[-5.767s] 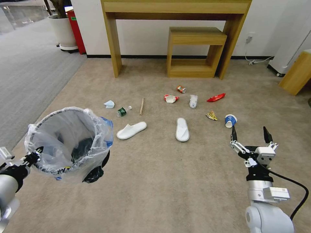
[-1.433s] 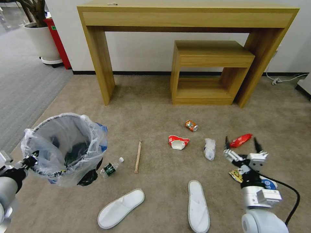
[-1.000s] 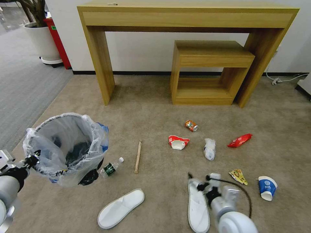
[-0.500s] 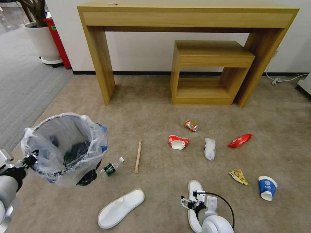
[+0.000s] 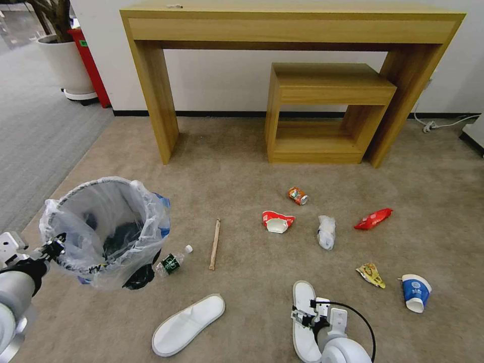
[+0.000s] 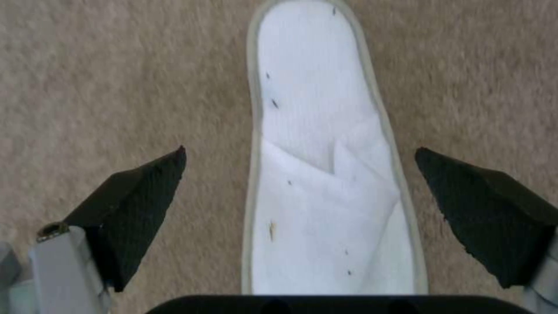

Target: Pick up the trash bin and place the garbage on the floor into it.

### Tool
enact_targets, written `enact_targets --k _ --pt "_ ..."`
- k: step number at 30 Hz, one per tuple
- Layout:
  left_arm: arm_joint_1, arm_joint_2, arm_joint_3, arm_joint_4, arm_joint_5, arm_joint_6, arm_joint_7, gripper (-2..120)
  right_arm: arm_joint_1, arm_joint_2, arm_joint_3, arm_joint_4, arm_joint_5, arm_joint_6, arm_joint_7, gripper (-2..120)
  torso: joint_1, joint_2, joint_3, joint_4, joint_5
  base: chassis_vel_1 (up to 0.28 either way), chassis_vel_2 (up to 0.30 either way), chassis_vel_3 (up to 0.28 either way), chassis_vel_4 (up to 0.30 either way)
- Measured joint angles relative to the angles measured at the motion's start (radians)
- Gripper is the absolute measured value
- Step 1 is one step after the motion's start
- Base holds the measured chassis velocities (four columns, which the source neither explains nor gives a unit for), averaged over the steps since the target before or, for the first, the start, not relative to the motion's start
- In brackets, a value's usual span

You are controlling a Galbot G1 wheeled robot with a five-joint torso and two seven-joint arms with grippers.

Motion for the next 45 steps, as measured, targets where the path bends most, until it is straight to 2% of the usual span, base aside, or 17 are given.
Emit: enact_targets --k 21,23,24,26,28,31,34,37,38,42,43,45 --pt "-0.008 0.004 0.002 0.019 -0.002 0.000 0.008 1 -0.009 0.013 -0.022 -0.092 -0.038 0.013 -0.009 99 0.000 0.000 0.000 0.0000 0.0000 0.000 0.000 0.000 0.000" --pt "-0.012 0.004 0.006 0.022 -0.001 0.000 0.008 1 -0.008 0.013 -0.024 -0.094 -0.038 0.017 -0.012 90 0.000 0.000 0.000 0.0000 -0.0001 0.000 0.000 0.000 0.000" --pt "-0.012 0.004 0.006 0.022 -0.001 0.000 0.008 1 -0.008 0.013 -0.024 -0.094 -0.038 0.017 -0.012 90 0.000 0.000 0.000 0.0000 -0.0001 0.000 0.000 0.000 0.000" --pt "-0.015 0.004 0.007 0.025 0.002 0.000 0.008 1 -0.005 0.014 -0.026 -0.097 -0.038 0.021 -0.016 78 0.000 0.000 0.000 0.0000 -0.0001 0.000 0.000 0.000 0.000" --pt "-0.015 0.004 0.008 0.026 0.003 0.000 0.008 1 -0.003 0.014 -0.027 -0.100 -0.038 0.022 -0.017 75 0.000 0.000 0.000 0.0000 0.0000 0.000 0.000 0.000 0.000" --pt "-0.018 0.003 0.015 0.030 0.009 0.000 0.008 1 0.007 0.013 -0.029 -0.116 -0.038 0.032 -0.028 59 0.000 0.000 0.000 0.0000 0.0000 0.000 0.000 0.000 0.000" --pt "-0.019 0.002 0.018 0.031 0.012 0.000 0.008 1 0.011 0.013 -0.030 -0.123 -0.037 0.038 -0.033 54 0.000 0.000 0.000 0.0000 0.0000 0.000 0.000 0.000 0.000" --pt "-0.022 -0.002 0.024 0.032 0.019 0.000 0.008 1 0.018 0.010 -0.033 -0.131 -0.037 0.052 -0.044 37 0.000 0.000 0.000 0.0000 0.0000 0.000 0.000 0.000 0.000" --pt "-0.022 -0.002 0.024 0.032 0.019 0.000 0.008 1 0.018 0.010 -0.033 -0.131 -0.037 0.052 -0.044 37 0.000 0.000 0.000 0.0000 0.0000 0.000 0.000 0.000 0.000" --pt "-0.024 -0.008 0.035 0.032 0.030 0.000 0.008 1 0.024 0.008 -0.035 -0.138 -0.040 0.072 -0.049 19 0.000 0.000 0.000 0.0000 0.0000 0.000 0.000 0.000 0.000" --pt "-0.024 -0.008 0.035 0.032 0.030 0.000 0.008 1 0.024 0.008 -0.035 -0.138 -0.040 0.072 -0.049 19 0.000 0.000 0.000 0.0000 0.0000 0.000 0.000 0.000 0.000" --pt "-0.022 -0.010 0.040 0.031 0.034 0.000 0.008 1 0.024 0.007 -0.035 -0.139 -0.045 0.083 -0.050 11 0.000 0.000 0.000 0.0000 0.0000 0.000 0.000 0.000 0.000"
